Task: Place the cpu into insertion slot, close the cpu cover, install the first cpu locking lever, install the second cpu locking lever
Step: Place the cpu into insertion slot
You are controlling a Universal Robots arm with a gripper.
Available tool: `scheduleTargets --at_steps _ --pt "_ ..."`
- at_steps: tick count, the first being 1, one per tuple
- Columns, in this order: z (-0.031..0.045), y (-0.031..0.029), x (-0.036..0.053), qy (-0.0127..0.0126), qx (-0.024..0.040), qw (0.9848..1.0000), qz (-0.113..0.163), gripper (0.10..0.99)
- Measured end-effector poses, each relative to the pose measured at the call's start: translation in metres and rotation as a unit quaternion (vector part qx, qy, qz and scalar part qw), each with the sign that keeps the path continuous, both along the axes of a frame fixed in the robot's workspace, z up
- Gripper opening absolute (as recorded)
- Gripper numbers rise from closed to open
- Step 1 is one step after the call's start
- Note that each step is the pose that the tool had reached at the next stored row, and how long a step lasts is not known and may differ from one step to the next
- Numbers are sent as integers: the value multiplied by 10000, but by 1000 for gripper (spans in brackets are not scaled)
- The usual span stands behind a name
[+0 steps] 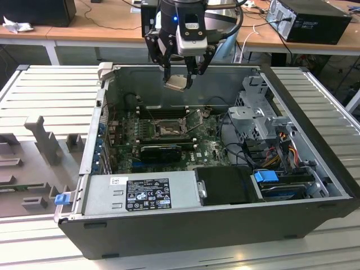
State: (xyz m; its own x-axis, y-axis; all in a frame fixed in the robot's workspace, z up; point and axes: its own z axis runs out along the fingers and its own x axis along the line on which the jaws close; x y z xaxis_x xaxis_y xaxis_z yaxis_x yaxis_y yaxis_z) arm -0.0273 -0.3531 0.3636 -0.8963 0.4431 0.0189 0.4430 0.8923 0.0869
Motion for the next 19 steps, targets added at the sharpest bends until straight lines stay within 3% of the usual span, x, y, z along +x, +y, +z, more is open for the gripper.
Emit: scheduleTargets --at_steps 19 --pt "-11 0 0 0 -22 9984 -572 537"
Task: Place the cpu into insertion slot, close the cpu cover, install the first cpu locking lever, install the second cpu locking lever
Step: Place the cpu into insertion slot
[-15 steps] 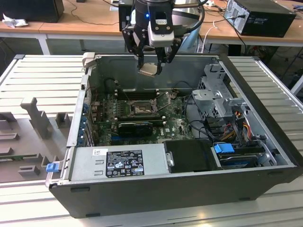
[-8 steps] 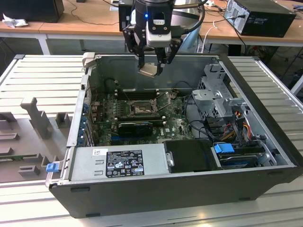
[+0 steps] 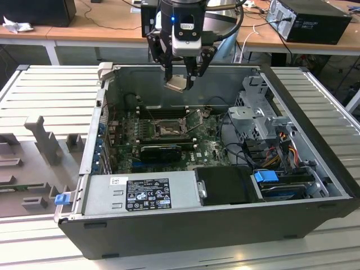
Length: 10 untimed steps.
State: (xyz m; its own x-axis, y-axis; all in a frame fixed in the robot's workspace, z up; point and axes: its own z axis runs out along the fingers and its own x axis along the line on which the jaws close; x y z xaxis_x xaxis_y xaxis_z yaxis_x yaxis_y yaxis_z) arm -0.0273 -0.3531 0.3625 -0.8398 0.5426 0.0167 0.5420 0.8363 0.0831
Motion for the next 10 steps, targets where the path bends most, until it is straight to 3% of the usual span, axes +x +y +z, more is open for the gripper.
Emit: scheduleTargets --at_steps 10 --pt "-12 0 0 0 -1 9994 -332 537"
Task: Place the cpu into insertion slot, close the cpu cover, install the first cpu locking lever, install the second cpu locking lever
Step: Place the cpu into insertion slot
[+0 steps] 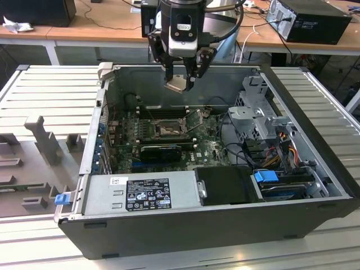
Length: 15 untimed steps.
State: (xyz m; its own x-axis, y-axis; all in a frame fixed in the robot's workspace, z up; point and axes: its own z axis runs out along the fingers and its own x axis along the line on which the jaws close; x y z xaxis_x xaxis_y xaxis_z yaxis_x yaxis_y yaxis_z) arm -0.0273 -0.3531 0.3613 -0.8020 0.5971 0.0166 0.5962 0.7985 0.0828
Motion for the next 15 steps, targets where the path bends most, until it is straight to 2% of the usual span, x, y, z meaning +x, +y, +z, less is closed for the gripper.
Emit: scheduleTargets --at_steps 15 --pt "-5 0 0 0 0 9990 -441 537"
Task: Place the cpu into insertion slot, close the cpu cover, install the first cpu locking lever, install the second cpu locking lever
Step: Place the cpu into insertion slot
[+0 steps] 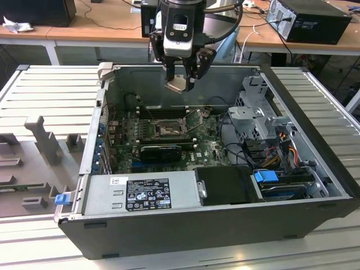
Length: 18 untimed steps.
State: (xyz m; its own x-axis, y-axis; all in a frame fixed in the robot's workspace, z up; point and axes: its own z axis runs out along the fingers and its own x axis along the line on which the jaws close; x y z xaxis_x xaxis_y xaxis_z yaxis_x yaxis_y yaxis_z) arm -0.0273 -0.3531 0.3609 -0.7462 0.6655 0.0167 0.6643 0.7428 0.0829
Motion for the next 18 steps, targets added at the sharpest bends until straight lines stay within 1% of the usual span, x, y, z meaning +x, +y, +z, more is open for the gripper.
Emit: scheduleTargets --at_steps 7,10,11,13,14,15,18 --pt "-3 0 0 0 0 9998 -179 537" --pt "-9 0 0 0 0 9993 -378 537" --pt "-13 0 0 0 -1 9988 -500 537" --pt "-19 0 0 0 -3 9980 -624 537" --pt "-23 0 0 0 -4 9973 -737 537" --pt "-29 0 0 0 -4 9960 -892 537" --pt "-39 0 0 0 -4 9942 -1079 537"
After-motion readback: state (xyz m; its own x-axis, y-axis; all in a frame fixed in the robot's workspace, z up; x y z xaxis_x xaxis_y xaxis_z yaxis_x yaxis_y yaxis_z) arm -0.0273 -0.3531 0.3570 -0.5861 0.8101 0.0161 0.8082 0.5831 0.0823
